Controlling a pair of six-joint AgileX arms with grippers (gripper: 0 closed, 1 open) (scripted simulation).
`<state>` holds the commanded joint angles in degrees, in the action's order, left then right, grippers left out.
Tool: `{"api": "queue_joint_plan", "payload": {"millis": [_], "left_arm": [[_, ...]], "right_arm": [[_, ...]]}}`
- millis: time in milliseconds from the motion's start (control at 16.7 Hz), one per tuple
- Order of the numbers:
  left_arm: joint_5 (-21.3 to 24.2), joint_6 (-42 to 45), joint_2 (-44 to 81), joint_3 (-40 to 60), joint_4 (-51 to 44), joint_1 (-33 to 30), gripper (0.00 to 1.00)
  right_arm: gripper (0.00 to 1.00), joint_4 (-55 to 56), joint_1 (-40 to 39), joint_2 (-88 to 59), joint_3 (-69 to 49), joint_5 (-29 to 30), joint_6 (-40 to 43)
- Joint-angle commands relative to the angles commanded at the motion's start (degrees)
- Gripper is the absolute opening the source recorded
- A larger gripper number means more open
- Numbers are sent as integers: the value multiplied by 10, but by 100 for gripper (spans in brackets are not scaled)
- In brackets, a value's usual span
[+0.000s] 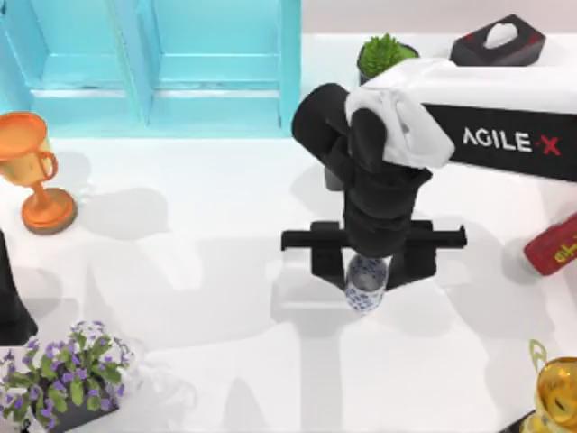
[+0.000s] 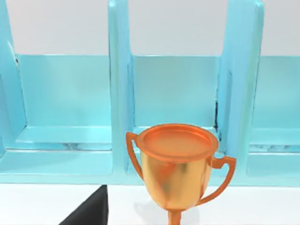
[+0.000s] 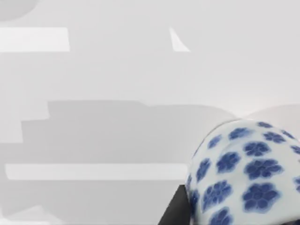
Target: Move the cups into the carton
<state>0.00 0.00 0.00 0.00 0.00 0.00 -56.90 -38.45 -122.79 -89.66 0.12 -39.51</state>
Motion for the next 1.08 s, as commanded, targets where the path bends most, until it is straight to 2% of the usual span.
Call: {"api": "queue_joint_plan", "payload": {"millis": [240, 720, 1080], "left_arm": [[0, 0, 0, 0, 0, 0, 100], [0, 0, 0, 0, 0, 0, 100], [0, 0, 0, 0, 0, 0, 100]], "right_arm": [[0, -9, 11, 10, 1, 0, 9], [0, -156, 126, 163, 5, -1, 127], [0, -160, 133, 163, 1, -1, 135]]}}
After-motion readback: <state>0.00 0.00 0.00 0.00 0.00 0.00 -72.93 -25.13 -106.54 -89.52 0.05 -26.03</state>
